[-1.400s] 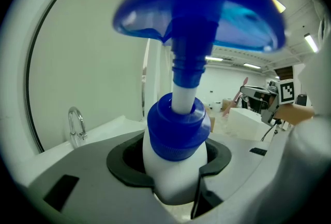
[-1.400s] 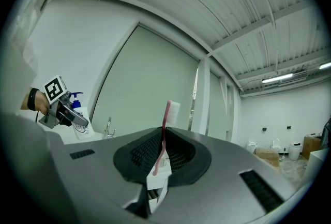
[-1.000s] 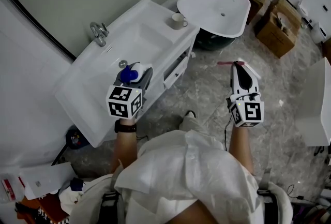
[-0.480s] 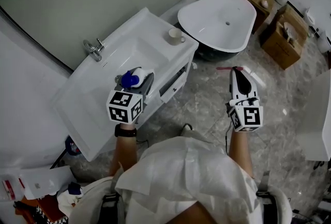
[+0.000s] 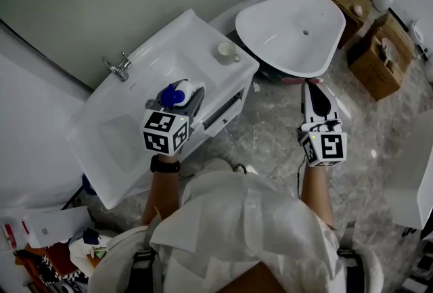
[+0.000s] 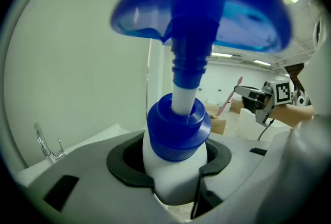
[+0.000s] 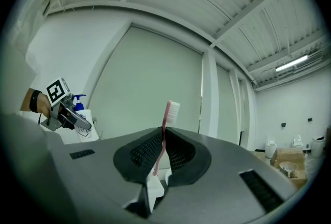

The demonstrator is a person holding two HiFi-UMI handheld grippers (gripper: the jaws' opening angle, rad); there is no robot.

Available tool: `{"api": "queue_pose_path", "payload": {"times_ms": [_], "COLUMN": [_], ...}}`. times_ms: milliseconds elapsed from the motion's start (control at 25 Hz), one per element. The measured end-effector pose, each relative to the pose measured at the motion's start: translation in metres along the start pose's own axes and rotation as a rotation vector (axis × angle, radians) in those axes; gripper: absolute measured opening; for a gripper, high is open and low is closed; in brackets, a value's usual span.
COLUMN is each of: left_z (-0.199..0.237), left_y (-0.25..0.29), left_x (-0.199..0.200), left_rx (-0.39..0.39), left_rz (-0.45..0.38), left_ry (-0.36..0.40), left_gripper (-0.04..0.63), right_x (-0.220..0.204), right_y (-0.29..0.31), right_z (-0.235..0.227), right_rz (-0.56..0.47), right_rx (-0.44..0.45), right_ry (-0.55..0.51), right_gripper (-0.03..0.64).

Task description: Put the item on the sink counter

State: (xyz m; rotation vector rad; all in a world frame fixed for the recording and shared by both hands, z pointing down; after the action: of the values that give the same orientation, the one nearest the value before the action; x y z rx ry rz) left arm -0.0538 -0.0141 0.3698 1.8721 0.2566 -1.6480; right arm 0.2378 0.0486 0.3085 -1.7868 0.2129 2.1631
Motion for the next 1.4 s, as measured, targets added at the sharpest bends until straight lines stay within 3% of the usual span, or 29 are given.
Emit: {"api": "queue_pose_path", "payload": {"times_ms": [320,880,1400], "left_z": [0.024,0.115,0.168], "left_y": [0.026,0.112,0.149], "left_x": [0.001,0.031,0.024], "left_rx": [0.035,0.042,0.006], "left_rz": [0.025,0.016,0.027], "left_ry": [-0.01,-0.004,-0.01], "left_gripper": [0.204,0.205,0.206], "right_x": [-0.013,-0.035,-0.088], "right_y": [0.046,0.182,0.27], "right_z": [-0.006,-0.009,0.03], "right_rz": [0.0,0.01,0.128], "right_rx": [0.048,0.1,0.182], "right_ry": [0.017,0.019,-0.004], "right_gripper": [0.023,0.023,0.022]}}
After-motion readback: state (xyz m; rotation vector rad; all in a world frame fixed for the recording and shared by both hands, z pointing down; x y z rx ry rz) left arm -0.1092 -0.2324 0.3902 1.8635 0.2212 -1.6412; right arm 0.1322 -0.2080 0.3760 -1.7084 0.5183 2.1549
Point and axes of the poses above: the fingertips, and each gripper's own axes: y forward along the fingers, z to its left, x out of its top, the point moved 3 cm from there along -y, backward along the fingers, and after that the axes turned 6 degrees about x, right-handed, at the moved point
